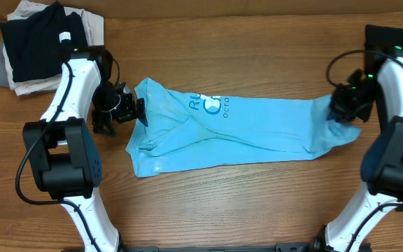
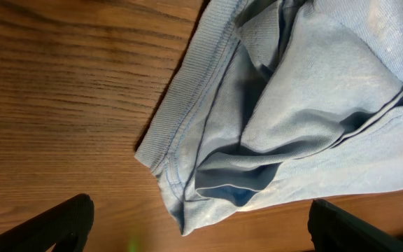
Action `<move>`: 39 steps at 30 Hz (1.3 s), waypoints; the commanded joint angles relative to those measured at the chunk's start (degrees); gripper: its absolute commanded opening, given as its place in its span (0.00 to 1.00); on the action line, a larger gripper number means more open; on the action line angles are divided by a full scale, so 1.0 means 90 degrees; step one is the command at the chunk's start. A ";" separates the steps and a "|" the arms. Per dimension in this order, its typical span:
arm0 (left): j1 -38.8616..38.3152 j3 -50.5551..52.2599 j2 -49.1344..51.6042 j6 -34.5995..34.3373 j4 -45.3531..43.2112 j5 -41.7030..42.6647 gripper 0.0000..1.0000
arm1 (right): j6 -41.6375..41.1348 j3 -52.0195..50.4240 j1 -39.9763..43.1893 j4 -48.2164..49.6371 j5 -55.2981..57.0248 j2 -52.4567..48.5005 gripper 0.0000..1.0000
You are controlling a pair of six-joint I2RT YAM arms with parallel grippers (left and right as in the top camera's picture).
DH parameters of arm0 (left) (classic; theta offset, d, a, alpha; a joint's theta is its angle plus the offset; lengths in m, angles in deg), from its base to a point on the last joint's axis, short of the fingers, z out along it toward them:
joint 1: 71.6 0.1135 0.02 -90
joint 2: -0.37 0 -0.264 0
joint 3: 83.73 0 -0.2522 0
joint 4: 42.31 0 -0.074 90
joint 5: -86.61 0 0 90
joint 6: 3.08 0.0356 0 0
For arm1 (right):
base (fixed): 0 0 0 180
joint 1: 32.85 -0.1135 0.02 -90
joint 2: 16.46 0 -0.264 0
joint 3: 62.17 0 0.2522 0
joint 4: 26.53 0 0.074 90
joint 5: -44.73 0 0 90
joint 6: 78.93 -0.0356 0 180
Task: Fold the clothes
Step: 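Fold the shirt's right end leftward toward the left gripper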
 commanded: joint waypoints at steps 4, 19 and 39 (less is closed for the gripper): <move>-0.0056 -0.0083 -0.0182 -0.0022 0.0024 0.0061 1.00 | -0.0233 0.0068 -0.0967 0.0080 -0.0068 0.0240 0.04; -0.0056 -0.0083 -0.0182 -0.0022 -0.0010 0.0061 1.00 | -0.0597 -0.0141 -0.2516 0.0330 -0.0287 0.0233 0.04; -0.0056 -0.0083 -0.0182 -0.0022 -0.0032 0.0061 1.00 | -0.0763 -0.0874 -0.3640 0.1654 -0.0911 0.0236 0.18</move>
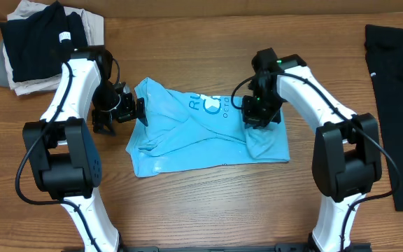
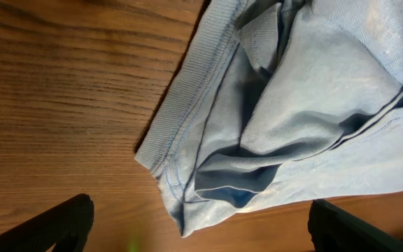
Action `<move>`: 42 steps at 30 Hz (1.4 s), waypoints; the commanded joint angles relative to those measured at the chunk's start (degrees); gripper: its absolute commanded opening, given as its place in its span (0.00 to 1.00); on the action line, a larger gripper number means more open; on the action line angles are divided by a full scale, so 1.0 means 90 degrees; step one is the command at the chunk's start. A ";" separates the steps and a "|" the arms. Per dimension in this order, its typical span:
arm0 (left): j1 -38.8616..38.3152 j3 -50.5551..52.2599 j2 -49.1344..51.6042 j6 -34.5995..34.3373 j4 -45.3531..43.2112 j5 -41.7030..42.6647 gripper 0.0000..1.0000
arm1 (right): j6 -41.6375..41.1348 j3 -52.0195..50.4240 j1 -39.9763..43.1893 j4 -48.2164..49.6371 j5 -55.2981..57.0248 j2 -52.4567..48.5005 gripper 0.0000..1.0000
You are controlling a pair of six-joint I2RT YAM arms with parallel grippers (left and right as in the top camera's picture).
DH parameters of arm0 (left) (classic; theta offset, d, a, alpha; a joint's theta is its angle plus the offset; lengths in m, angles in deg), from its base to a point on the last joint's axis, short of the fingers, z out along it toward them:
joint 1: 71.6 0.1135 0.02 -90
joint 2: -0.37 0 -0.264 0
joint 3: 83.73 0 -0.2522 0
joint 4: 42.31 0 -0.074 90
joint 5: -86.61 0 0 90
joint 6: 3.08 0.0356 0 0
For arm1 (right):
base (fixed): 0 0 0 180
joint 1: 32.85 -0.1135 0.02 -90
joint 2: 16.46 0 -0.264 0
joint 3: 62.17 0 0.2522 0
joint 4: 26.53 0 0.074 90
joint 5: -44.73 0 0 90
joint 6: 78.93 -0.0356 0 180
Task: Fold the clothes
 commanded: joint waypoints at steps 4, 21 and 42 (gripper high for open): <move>-0.0056 -0.0083 -0.0182 -0.0019 0.0002 0.0061 1.00 | -0.0027 -0.0024 -0.0289 0.0211 -0.0253 0.0231 0.98; -0.0061 -0.0083 -0.0182 -0.0019 -0.0010 0.0063 1.00 | 0.0223 0.0641 0.0452 -0.0602 0.0670 0.0185 0.93; -0.0083 -0.0083 -0.0182 -0.0015 -0.0024 0.0058 1.00 | -0.0051 -0.0102 -0.0272 0.0590 -0.0321 0.0153 0.04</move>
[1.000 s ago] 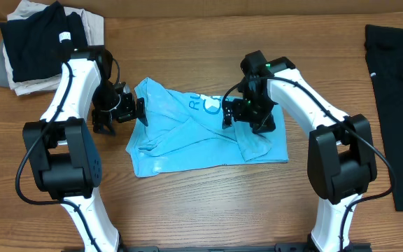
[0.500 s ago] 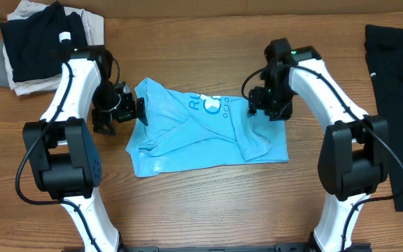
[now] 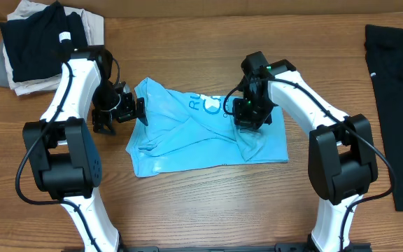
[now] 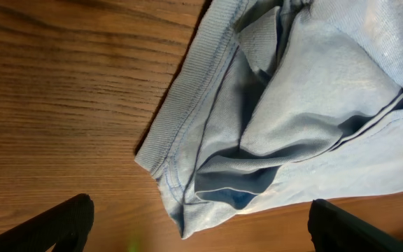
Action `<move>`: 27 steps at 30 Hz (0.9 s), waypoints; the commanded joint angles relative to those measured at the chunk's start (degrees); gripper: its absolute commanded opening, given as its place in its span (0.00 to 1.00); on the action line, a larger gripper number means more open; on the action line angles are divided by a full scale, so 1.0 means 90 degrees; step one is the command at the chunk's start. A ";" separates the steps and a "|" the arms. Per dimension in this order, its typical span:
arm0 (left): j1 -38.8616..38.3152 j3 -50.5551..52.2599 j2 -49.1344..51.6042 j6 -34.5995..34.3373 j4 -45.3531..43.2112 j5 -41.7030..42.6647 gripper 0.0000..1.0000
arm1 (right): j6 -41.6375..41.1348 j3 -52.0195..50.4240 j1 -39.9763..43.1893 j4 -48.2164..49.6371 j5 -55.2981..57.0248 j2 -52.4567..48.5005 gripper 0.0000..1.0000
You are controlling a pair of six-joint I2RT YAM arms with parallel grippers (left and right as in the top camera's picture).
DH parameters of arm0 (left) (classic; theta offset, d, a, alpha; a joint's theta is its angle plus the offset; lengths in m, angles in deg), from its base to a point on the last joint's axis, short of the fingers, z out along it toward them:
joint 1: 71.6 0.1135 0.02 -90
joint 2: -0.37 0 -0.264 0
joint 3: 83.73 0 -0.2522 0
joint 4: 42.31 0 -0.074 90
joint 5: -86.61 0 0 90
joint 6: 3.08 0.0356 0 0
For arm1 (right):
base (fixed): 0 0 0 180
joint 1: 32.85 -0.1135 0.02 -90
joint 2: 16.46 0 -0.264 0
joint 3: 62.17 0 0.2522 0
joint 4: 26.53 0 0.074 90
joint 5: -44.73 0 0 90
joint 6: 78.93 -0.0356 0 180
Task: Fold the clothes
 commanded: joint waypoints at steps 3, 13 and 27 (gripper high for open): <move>-0.0085 -0.0083 -0.0182 -0.0017 0.0000 0.0058 1.00 | -0.0117 0.0347 0.0015 0.0068 -0.0748 0.0119 0.04; -0.0085 -0.0083 -0.0182 -0.0017 -0.0005 0.0061 1.00 | -0.0401 0.0406 -0.0493 0.0308 -0.1605 0.0117 0.44; -0.0087 -0.0083 -0.0182 -0.0017 -0.0007 0.0061 1.00 | -0.0308 0.2030 -0.0007 -0.1554 0.0777 0.0255 0.89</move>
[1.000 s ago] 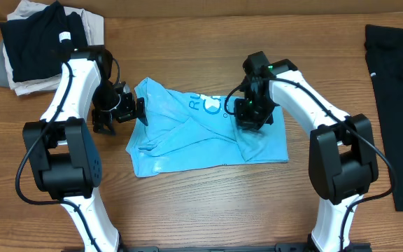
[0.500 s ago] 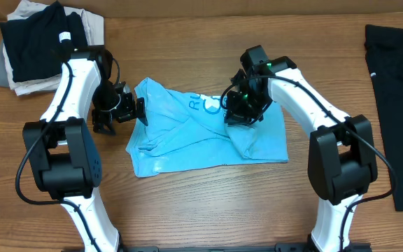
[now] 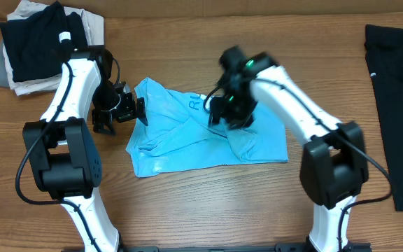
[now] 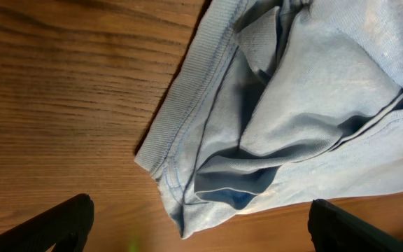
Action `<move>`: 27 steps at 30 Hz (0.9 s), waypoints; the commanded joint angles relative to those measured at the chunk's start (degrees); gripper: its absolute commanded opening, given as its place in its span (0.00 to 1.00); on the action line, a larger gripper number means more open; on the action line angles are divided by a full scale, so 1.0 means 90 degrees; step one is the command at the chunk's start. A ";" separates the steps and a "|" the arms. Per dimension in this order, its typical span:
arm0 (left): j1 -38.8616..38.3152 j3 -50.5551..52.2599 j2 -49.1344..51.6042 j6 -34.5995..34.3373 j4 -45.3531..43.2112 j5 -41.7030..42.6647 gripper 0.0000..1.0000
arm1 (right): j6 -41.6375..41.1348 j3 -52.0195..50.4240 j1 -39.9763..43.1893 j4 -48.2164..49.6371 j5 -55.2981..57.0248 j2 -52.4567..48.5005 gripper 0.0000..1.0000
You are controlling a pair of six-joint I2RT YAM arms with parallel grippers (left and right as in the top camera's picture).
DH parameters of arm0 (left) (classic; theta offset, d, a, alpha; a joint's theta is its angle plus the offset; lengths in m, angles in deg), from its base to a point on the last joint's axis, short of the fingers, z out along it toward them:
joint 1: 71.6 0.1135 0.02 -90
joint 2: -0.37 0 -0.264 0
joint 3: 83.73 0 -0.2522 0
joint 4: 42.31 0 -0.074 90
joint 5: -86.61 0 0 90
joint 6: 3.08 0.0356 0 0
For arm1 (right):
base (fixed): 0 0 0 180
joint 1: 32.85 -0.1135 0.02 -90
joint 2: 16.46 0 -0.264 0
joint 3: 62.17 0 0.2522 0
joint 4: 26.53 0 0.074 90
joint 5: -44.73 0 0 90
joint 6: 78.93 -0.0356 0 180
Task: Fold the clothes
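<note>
A light blue t-shirt [image 3: 180, 136] lies on the wooden table, its right part doubled over onto the rest, with the fold at the right. My right gripper [image 3: 226, 112] is low over the shirt's middle beside the printed lettering, shut on a bunched ridge of the top layer. It is blurred, and the arm partly hides the fingers. Just off the shirt's left edge, my left gripper [image 3: 126, 110] is open. In the left wrist view the ribbed edge of the shirt [image 4: 187, 105] lies ahead of the left gripper [image 4: 201, 225], with nothing held between the wide-apart fingers.
A pile of black and beige clothes [image 3: 40, 42] sits at the table's back left corner. A black garment [image 3: 397, 98] lies along the right edge. Bare wood [image 3: 208, 203] shows in front of the shirt.
My right gripper has moved left across the shirt, from its right-middle to beside the lettering, and the top layer has come with it. The left arm has not moved.
The shirt first lay stretched long across the table, my right gripper holding its far right end. Then that end was over the shirt's middle and the shirt about half as long. Since then the gripper has stood further left each time. The left gripper stayed open at the left edge.
</note>
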 commanded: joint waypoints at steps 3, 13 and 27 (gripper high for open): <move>-0.0087 -0.0083 -0.0182 -0.0017 -0.0007 0.0061 1.00 | 0.0566 0.0746 0.1071 -0.0386 0.1324 0.0250 0.92; -0.0087 -0.0083 -0.0182 -0.0015 -0.0005 0.0061 1.00 | 0.1564 -0.1073 0.1763 0.0593 -0.0221 0.0163 0.80; -0.0087 -0.0083 -0.0182 -0.0017 -0.0017 0.0061 1.00 | 0.1535 -0.1957 0.1637 0.1307 -0.1265 0.0158 0.61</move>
